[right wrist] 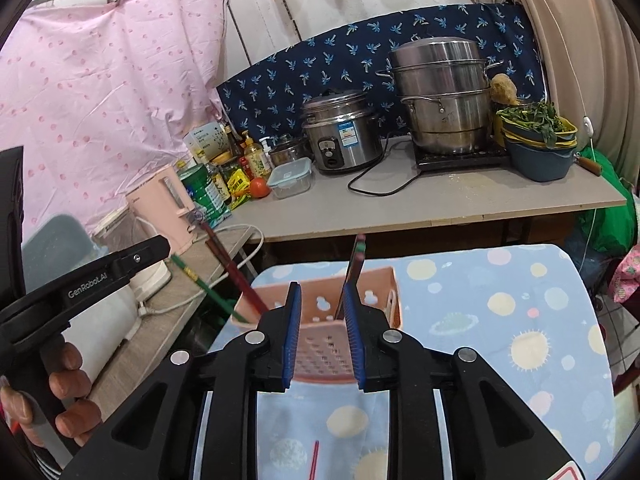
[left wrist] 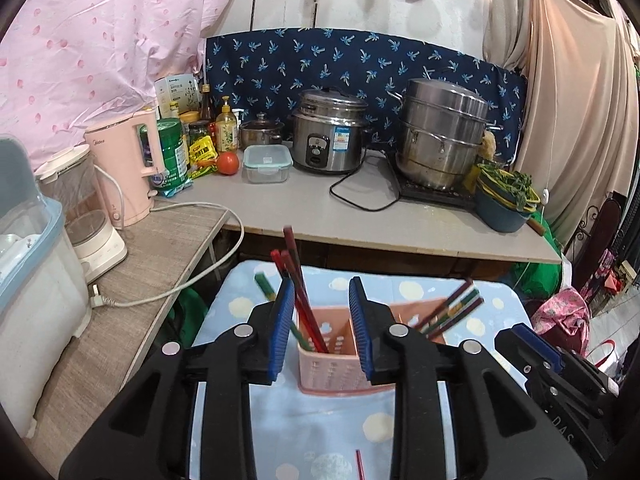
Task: Organize utensils
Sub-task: 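Open both tools to release the chopsticks and withdraw from the basket, then move both tools back over the gold spoon and red chopstick, then grasp the red chopstick with the right tool while the left tool grasps the gold spoon, then lift the gold spoon and red chopstick and lower them into the pink basket, then open both tools and withdraw them from the basket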
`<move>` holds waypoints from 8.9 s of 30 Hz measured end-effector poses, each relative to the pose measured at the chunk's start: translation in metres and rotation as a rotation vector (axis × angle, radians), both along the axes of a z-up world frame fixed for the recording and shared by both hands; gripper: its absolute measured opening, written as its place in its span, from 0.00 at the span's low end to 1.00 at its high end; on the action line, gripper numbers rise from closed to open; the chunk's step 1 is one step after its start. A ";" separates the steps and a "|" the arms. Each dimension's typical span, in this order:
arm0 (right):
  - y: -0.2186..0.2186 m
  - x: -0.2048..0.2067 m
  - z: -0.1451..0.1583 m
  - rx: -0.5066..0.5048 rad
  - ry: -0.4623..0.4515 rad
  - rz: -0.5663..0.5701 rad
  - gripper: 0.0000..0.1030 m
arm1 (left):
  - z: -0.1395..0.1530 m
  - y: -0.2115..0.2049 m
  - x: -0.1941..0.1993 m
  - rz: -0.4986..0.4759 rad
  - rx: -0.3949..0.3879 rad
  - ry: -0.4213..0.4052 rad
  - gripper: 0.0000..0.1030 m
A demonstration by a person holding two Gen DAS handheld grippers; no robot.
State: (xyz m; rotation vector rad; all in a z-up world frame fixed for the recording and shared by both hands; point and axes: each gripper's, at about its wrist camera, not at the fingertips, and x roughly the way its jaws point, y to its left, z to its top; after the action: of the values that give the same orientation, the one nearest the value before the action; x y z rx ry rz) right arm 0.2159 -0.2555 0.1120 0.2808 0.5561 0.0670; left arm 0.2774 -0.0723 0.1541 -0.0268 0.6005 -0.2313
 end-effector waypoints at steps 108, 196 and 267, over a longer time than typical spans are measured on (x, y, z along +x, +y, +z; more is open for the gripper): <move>0.032 -0.174 -0.188 -0.071 0.368 -0.015 0.07 | -0.223 0.002 -0.185 -0.105 0.146 0.462 0.77; -0.017 -0.037 0.093 0.016 -0.239 -0.058 0.07 | 0.023 0.021 -0.046 -0.124 -0.092 0.152 0.01; 0.006 -0.044 -0.005 -0.083 0.013 -0.030 0.57 | -0.049 -0.010 -0.046 0.002 0.097 0.120 0.68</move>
State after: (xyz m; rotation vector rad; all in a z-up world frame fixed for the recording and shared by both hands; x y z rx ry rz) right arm 0.1719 -0.2491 0.1074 0.2084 0.5660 0.0134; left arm 0.2317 -0.0825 0.1052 0.0528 0.7309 -0.1992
